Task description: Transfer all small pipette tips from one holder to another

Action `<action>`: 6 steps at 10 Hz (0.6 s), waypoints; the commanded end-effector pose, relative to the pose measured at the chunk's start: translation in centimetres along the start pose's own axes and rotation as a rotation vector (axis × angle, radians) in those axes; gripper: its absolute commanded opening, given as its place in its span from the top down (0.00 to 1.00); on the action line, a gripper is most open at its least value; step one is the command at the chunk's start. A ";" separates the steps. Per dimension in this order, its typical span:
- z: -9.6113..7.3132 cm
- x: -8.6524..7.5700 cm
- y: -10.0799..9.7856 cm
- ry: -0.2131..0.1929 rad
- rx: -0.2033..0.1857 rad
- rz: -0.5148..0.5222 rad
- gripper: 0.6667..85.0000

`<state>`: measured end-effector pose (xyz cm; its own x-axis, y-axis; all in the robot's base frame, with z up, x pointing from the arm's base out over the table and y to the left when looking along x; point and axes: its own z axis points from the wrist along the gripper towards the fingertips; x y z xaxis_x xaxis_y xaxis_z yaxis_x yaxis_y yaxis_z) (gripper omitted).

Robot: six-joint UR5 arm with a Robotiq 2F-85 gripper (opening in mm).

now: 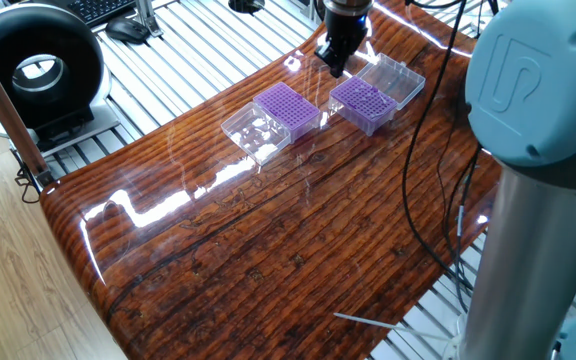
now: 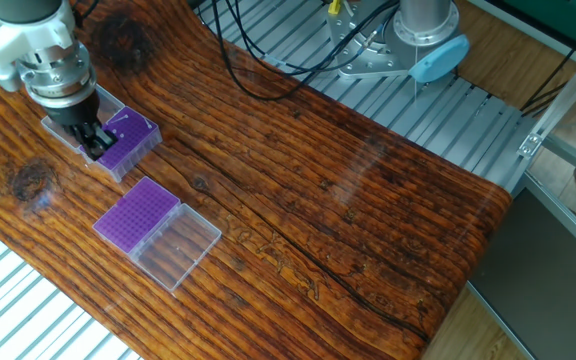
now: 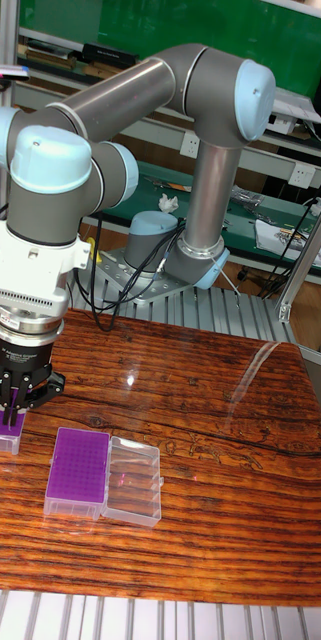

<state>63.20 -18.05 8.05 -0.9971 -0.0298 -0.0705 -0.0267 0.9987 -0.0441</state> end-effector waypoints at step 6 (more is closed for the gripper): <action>-0.3 2.2 -0.4 -0.008 -0.011 0.049 1.00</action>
<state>61.61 -18.36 8.21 -0.9976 0.0028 -0.0691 0.0058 0.9991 -0.0427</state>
